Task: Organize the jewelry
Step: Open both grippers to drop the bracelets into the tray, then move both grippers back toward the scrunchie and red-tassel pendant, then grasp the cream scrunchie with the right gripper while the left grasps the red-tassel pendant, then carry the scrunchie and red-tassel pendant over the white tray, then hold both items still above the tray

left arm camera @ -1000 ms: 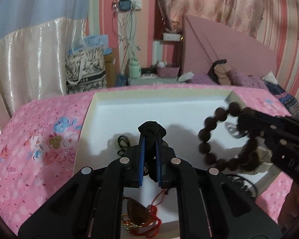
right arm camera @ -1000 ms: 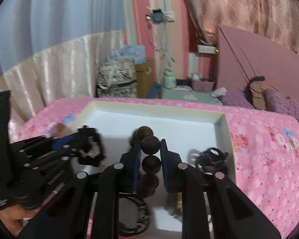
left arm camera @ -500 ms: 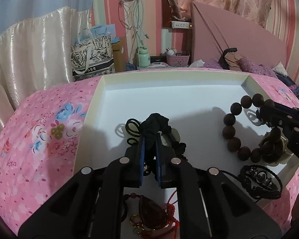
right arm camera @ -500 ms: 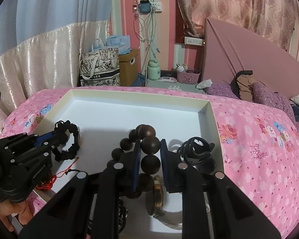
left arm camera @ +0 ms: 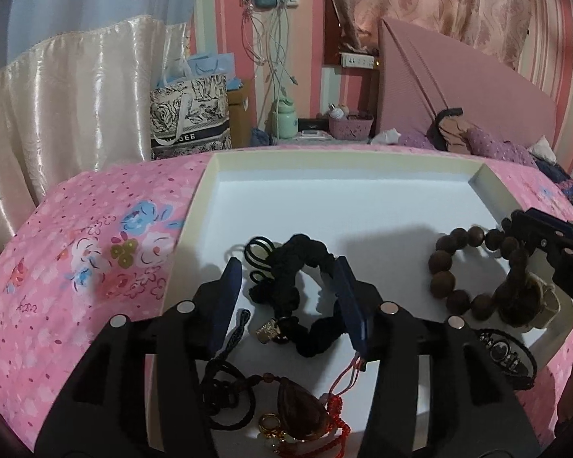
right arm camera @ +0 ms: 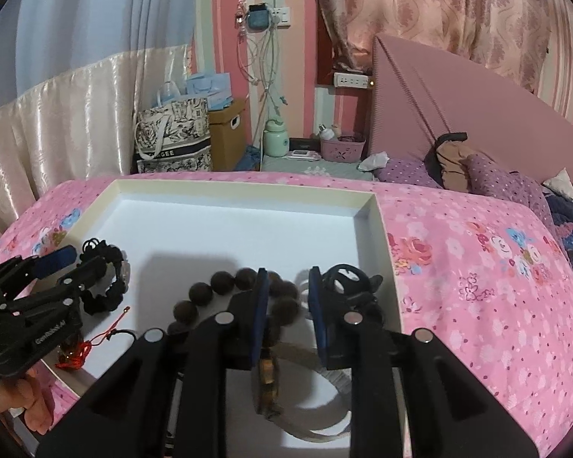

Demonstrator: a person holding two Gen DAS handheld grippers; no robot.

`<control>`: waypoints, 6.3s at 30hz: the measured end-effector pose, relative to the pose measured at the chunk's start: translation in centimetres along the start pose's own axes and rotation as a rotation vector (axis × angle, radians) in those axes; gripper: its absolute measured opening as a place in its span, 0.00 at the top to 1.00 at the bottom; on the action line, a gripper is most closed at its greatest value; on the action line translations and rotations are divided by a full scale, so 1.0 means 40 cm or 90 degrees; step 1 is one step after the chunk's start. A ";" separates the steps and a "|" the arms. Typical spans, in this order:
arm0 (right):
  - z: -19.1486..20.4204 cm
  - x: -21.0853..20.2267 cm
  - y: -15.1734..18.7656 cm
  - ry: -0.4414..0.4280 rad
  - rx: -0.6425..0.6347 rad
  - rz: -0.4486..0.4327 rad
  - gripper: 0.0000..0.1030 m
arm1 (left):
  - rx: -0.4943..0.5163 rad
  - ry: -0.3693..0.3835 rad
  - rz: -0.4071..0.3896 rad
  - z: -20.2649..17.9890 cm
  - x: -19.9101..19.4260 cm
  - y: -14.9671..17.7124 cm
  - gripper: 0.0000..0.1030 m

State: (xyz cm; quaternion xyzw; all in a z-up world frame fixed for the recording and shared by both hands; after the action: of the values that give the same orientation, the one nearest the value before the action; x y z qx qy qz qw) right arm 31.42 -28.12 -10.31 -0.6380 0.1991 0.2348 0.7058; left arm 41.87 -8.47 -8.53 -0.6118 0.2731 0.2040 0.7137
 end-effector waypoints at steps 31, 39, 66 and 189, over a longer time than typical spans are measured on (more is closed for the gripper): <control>0.203 -0.258 0.262 -0.196 0.021 0.021 0.16 | -0.004 0.002 -0.023 0.266 -0.348 0.223 0.21; 0.321 -0.199 0.361 -0.186 -0.073 0.088 0.12 | 0.060 -0.004 0.068 0.201 -0.264 0.352 0.21; 0.155 -0.252 0.280 -0.174 0.005 0.006 0.82 | 0.063 -0.018 -0.052 0.119 -0.366 0.207 0.92; 0.092 -0.278 0.252 -0.105 -0.018 -0.052 0.79 | -0.032 0.032 -0.114 0.057 -0.337 0.197 0.91</control>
State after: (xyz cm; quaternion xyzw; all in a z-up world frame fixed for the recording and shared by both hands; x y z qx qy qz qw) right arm 16.44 -24.57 -11.57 -0.6338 0.1111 0.2603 0.7199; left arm 26.91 -4.31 -5.66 -0.6564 0.2298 0.1305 0.7066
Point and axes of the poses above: each gripper's, at about its wrist camera, not at the fingertips, and x roughly the way its jaws point, z to its left, y to its underside, the point moved 10 cm from there along x, roughly the way its jaws point, and after that the axes turned 9 degrees about -y, right-handed, at the moved point
